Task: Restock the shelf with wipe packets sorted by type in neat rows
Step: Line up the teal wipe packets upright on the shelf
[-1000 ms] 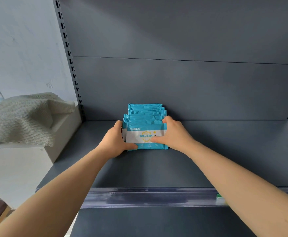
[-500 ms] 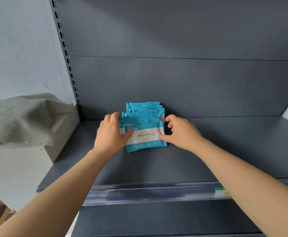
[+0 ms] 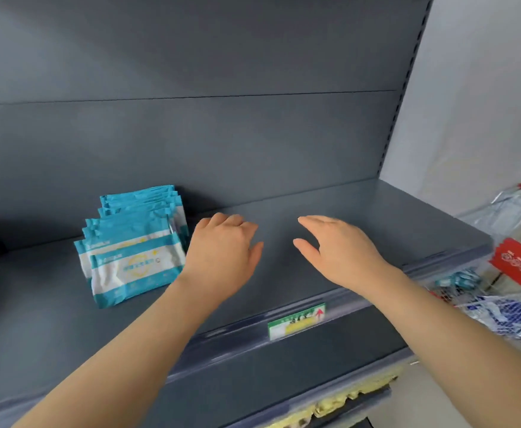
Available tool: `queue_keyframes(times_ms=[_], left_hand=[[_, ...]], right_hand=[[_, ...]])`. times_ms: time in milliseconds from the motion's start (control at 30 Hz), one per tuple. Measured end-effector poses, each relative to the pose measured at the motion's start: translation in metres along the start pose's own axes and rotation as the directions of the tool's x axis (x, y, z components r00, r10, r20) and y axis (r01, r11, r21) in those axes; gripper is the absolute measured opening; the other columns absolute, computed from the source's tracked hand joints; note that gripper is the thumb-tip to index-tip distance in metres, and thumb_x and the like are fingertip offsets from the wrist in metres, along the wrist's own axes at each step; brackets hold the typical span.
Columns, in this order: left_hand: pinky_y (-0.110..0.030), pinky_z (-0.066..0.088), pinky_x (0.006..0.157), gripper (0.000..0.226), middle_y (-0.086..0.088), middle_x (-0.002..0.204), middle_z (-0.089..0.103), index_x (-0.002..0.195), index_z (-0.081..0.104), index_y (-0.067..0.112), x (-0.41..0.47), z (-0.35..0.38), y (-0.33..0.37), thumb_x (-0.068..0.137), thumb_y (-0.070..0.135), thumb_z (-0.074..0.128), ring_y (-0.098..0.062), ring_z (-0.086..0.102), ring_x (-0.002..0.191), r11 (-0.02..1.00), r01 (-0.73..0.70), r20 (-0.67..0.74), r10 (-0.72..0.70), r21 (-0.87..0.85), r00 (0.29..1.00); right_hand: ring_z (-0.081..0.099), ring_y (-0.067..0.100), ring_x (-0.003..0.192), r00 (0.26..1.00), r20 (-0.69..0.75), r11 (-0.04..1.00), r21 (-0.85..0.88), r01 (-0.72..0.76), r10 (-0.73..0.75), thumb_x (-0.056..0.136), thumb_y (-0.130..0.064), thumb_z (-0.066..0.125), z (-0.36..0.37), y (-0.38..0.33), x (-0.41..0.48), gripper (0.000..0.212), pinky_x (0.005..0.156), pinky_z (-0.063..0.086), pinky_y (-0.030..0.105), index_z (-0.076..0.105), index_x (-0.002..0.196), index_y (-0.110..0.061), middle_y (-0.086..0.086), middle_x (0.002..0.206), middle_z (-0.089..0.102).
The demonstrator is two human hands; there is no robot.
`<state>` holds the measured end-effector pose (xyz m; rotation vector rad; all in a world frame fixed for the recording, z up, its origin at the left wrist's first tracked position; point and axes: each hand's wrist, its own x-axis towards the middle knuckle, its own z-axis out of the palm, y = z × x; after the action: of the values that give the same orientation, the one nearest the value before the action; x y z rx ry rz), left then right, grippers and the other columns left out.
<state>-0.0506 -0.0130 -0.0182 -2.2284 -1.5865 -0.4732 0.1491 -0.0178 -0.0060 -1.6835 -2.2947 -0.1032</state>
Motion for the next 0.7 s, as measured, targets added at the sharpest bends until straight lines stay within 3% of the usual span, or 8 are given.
queue_keyframes(times_ms=[200,367,500,700], left_hand=[[-0.035,0.050,0.063,0.029,0.000,0.075,0.069,0.080,0.072,0.018,0.047,0.020,0.128,0.077,0.040,0.054,-0.028,0.062,0.067,0.987,-0.142,-0.016,0.141,-0.081,0.990],[-0.036,0.050,0.063,0.020,-0.002,0.074,0.069,0.082,0.073,0.013,0.088,0.036,0.251,0.075,0.032,0.073,-0.030,0.063,0.068,0.957,-0.210,-0.065,0.201,-0.200,0.977],[-0.036,0.048,0.061,0.024,-0.001,0.070,0.065,0.081,0.071,0.014,0.121,0.049,0.351,0.079,0.034,0.057,-0.029,0.060,0.066,0.926,-0.253,-0.069,0.243,-0.281,0.968],[-0.037,0.052,0.065,0.032,-0.002,0.077,0.069,0.083,0.072,0.015,0.170,0.084,0.481,0.078,0.038,0.049,-0.028,0.064,0.071,0.894,-0.329,-0.001,0.345,-0.304,0.939]], right_hand=[[0.044,0.017,0.132,0.993,-0.066,0.994,-0.049,-0.097,0.094,0.099,-0.043,0.041,-0.024,0.114,-0.051,0.049,0.102,0.040,0.032,0.043,0.141,-0.019,-0.003,0.145,0.046],[0.054,0.025,0.119,0.983,-0.062,0.980,-0.094,-0.176,0.171,0.096,-0.040,0.047,-0.049,0.232,-0.102,0.043,0.094,0.046,0.037,0.054,0.129,-0.012,0.005,0.130,0.059],[0.059,0.028,0.109,0.966,-0.051,0.960,-0.107,-0.258,0.254,0.095,-0.036,0.051,-0.066,0.330,-0.142,0.038,0.086,0.051,0.039,0.059,0.123,-0.011,0.007,0.121,0.064],[0.056,0.023,0.113,0.926,-0.011,0.917,-0.137,-0.375,0.377,0.097,-0.040,0.045,-0.070,0.461,-0.177,0.041,0.089,0.048,0.035,0.055,0.128,-0.017,0.002,0.126,0.061]])
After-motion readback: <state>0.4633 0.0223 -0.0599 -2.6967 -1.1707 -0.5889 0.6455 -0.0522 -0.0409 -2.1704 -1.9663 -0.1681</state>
